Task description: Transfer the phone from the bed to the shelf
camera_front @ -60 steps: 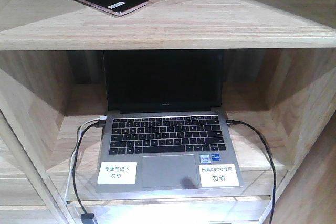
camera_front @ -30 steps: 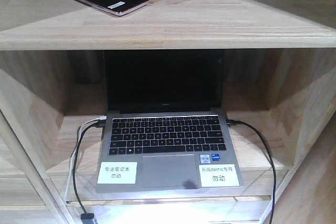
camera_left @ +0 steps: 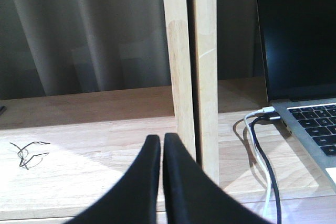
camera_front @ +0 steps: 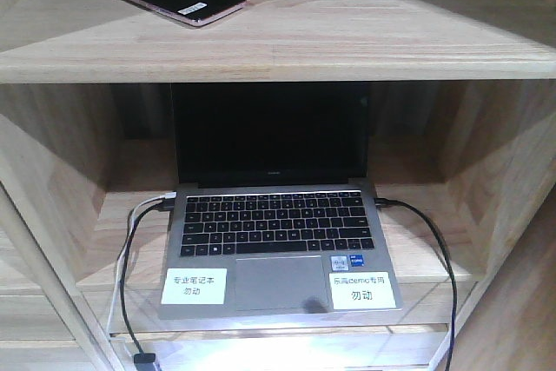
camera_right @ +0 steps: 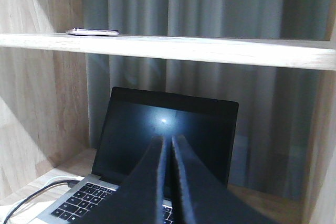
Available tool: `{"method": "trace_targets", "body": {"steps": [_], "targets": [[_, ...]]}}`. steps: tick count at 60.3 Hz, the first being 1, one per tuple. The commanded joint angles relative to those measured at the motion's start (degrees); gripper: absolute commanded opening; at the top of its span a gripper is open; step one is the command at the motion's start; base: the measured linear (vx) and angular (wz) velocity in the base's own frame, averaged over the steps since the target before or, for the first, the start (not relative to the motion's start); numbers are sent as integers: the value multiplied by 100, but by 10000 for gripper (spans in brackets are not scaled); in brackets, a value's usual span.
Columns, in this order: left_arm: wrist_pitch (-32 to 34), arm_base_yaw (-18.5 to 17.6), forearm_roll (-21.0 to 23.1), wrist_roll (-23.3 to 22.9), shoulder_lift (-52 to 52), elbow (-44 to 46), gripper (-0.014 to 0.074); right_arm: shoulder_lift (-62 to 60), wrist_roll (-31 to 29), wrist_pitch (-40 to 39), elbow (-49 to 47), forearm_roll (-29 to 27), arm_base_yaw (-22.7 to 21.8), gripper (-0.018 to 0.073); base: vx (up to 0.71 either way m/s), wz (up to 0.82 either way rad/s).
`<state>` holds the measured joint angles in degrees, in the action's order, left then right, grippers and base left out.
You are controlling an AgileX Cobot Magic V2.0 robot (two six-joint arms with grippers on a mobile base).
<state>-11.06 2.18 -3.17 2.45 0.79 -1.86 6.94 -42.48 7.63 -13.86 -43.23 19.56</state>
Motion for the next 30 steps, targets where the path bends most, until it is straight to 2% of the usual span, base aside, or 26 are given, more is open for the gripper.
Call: {"method": "trace_targets", "body": {"steps": [1,7,17,20,24,30], "targets": [[405,-2,26,-22,57,146,1,49,398,-359,-155,426,-11,-1,0,0],[405,-2,26,-22,57,146,1,49,1513,-359,-155,1426,-11,-1,0,0],[405,-2,26,-22,57,146,1,49,3990,-362,-155,3788,-11,-1,0,0],[405,-2,26,-22,57,146,1,49,4518,-362,-155,4280,-11,-1,0,0],[405,-2,26,-22,57,146,1,49,4817,-357,-155,4584,-23,-1,0,0],[405,-2,26,-22,57,146,1,49,4726,-324,-155,4578,-23,-1,0,0]]}}
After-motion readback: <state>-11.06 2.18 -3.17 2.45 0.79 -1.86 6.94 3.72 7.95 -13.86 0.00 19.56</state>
